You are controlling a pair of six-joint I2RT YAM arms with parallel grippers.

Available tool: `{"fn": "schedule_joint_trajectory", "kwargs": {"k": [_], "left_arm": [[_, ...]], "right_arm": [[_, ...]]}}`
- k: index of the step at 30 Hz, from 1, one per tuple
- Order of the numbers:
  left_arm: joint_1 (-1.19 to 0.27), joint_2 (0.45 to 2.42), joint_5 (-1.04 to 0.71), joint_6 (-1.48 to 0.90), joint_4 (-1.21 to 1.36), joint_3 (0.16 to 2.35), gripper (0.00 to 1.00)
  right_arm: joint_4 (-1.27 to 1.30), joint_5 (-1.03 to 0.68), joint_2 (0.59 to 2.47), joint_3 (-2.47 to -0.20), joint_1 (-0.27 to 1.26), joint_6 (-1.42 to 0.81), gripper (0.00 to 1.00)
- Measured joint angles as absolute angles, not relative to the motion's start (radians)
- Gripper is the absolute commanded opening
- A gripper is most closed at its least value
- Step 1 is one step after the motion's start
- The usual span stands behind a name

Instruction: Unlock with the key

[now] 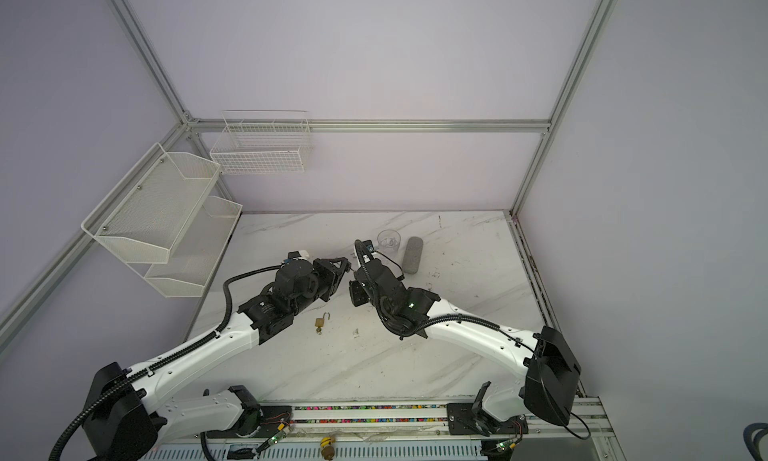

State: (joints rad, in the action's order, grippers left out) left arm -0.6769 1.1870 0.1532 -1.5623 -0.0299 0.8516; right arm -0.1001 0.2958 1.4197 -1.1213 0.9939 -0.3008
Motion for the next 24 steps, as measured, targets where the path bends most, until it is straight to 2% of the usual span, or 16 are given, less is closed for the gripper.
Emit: {"fn": "schedule_joint_trajectory", "kwargs": {"k": [11,24], "left_arm": [[-0.669,1.153,0.172,-1.607,-0.040,0.820,0.00],[-0.671,1.090,0.188,-1.618,-0.009,0.785,0.00]], "right_arm": [[0.073,0.262,1.416,-1.023,0.995,-0.243,0.00],[-0.015,0.241,1.404,-1.102,1.001,-0.170,0.00]]}}
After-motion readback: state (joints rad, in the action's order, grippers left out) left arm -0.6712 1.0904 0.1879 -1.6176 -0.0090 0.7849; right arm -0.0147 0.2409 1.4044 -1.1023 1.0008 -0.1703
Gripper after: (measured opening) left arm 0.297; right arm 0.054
